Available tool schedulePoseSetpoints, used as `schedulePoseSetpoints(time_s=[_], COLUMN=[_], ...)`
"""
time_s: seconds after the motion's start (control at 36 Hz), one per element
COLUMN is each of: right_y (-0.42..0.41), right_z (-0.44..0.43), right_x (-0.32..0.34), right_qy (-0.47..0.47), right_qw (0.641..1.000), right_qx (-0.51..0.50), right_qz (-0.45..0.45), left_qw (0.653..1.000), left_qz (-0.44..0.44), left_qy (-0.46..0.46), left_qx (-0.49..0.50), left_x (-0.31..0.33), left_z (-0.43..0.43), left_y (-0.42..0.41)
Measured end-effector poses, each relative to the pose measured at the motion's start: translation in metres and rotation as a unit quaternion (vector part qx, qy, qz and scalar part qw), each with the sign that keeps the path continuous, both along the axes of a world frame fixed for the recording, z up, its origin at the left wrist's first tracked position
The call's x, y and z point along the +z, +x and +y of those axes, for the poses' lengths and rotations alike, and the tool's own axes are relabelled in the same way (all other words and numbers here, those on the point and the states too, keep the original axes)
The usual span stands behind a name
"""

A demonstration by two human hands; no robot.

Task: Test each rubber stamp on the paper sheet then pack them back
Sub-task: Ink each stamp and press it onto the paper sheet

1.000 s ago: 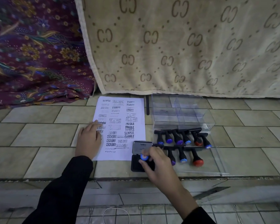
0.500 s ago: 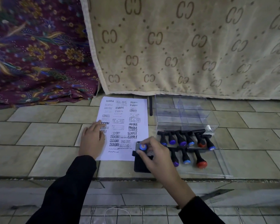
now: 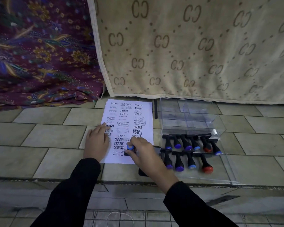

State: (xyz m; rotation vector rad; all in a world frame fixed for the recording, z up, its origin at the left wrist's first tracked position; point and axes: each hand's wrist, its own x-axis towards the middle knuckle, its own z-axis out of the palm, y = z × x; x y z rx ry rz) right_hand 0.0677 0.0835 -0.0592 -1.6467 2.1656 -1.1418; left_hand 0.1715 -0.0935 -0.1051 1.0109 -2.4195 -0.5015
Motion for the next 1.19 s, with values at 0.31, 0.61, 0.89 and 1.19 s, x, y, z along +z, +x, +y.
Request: schedulePoseSetpoints(time_s=[0.31, 0.61, 0.89, 1.19], right_y=[0.000, -0.005, -0.062, -0.053], right_z=[-0.004, -0.008, 0.013, 0.033], right_x=[-0.003, -0.001, 0.041, 0.032], right_qy=[-0.010, 0.001, -0.160, -0.124], right_qw=[1.000, 0.998, 0.955, 0.963], right_qx=[-0.008, -0.037, -0.197, -0.170], right_qz=[0.014, -0.054, -0.154, -0.170], left_qw=[1.000, 1.000, 1.000, 1.000], left_qz=[0.000, -0.004, 0.005, 0.017], left_qy=[-0.004, 0.004, 0.008, 0.007], left_qx=[-0.004, -0.007, -0.006, -0.001], left_x=[-0.003, -0.003, -0.004, -0.003], left_z=[0.000, -0.001, -0.002, 0.000], left_y=[0.000, 0.001, 0.002, 0.001])
